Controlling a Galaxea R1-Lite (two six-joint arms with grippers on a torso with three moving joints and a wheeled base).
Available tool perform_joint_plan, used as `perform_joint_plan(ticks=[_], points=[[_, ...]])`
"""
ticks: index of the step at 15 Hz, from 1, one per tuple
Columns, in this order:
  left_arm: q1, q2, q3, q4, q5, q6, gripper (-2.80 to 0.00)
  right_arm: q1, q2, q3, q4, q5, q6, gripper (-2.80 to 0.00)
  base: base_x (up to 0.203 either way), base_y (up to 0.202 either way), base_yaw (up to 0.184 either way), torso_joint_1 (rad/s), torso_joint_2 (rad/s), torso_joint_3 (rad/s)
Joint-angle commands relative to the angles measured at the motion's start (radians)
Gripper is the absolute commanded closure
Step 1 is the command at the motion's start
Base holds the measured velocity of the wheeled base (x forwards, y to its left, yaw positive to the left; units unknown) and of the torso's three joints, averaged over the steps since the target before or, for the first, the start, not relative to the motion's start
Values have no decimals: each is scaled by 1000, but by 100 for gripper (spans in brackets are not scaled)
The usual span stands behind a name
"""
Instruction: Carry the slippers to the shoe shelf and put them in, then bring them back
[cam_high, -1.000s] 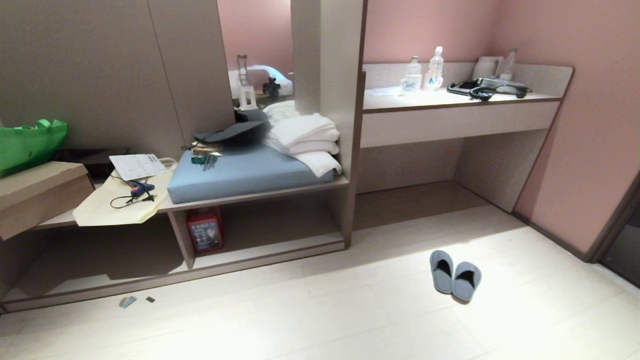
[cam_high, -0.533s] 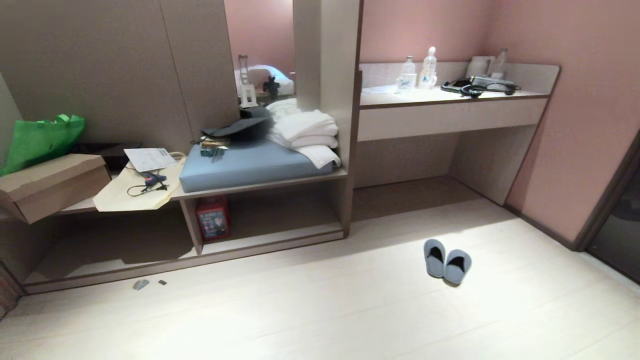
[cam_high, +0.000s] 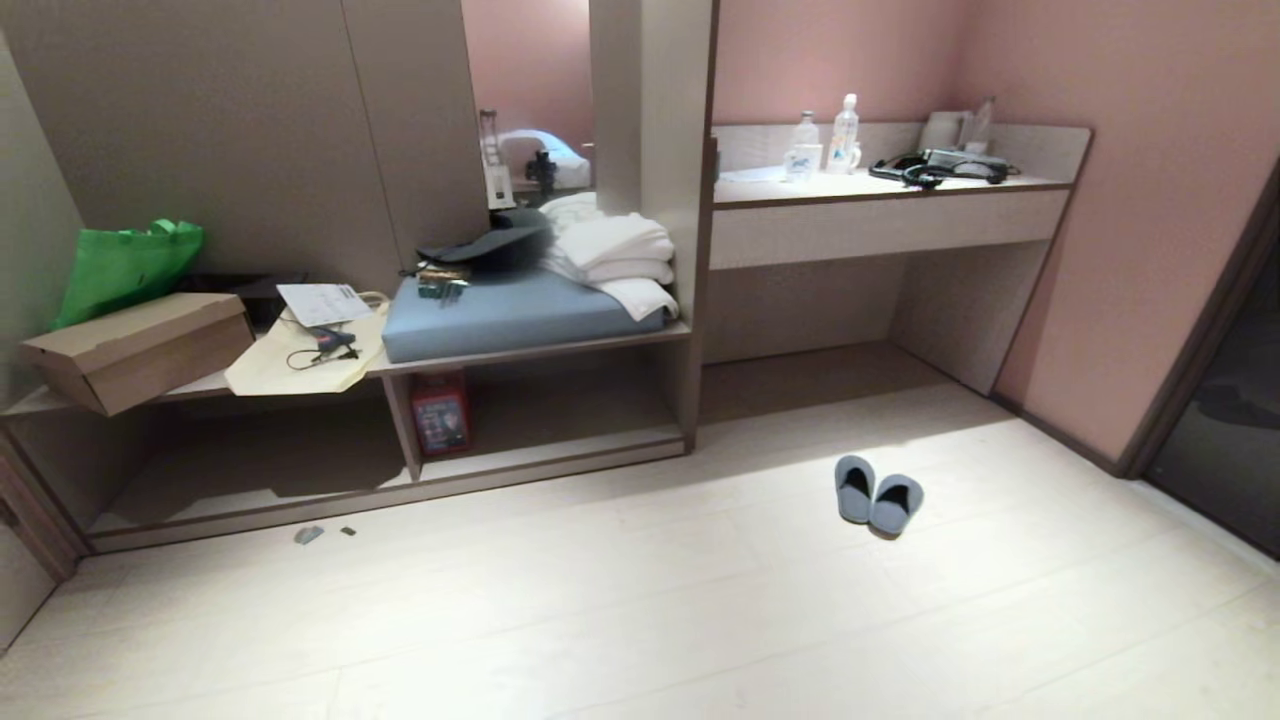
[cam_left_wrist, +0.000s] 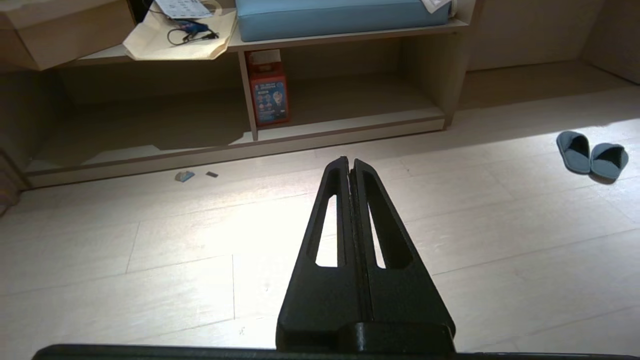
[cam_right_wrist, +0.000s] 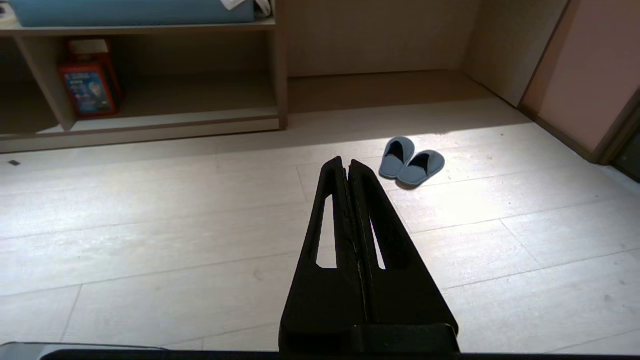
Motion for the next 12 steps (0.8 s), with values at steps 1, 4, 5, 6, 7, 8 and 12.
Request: perform_joint_plan(ticks=[1,4,5,6,7,8,12], points=[[1,0,0,0,1,0,0,1,1,0,0,0,0,0,-197,0,0,2,-2,-2],[1,0,0,0,-1,1,0,0,1,0,0,-2,5,0,-196,0,1,0,2,0],[1,0,0,0,1,1,0,1,1,0,0,-2,6,0,-198,0,2,7,6,3],[1,0,0,0,1,1,0,1,1,0,0,-2,5,0,-193,0,2,6,10,2],[1,0,0,0,1,1,0,1,1,0,0,-2,6,0,-192,0,1,6,6,4],[1,0,0,0,0,1,0,0,1,0,0,-2,5,0,-193,0,2,-3,-1,5],[1,0,0,0,0,1,0,0,1,0,0,-3,6,0,-194,0,1,3,1,3]])
